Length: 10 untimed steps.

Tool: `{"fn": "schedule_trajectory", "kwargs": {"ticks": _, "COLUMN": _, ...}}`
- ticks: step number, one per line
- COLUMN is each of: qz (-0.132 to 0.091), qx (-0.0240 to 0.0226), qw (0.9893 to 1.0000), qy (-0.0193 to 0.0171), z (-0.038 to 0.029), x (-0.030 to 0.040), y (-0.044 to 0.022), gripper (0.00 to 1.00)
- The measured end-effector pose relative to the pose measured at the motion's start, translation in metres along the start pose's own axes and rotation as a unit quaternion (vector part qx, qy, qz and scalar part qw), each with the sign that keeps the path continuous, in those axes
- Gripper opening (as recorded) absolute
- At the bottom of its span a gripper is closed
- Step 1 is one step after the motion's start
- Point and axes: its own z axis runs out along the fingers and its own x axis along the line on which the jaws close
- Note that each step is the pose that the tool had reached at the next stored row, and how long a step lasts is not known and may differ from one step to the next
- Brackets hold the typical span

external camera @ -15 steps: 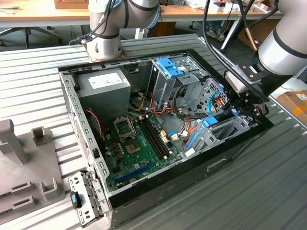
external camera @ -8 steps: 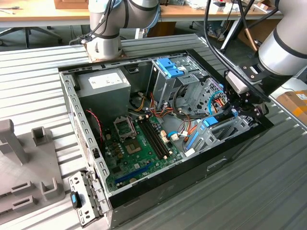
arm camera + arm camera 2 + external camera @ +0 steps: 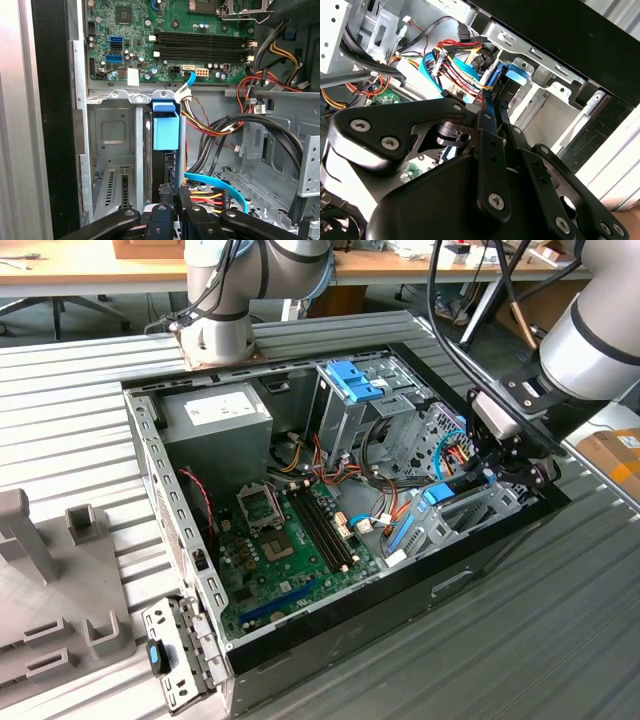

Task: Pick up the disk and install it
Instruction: 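Insert the first disk wire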

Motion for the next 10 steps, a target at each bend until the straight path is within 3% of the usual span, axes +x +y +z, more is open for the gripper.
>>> {"fn": "schedule_trajectory", "kwargs": {"ticks": 10, "qz": -0.01, "qx": -0.0016, "qw": 0.9999, "qy": -0.0015, "z": 0.0048, "x": 0.0013, "y": 0.0007, "gripper": 0.17}}
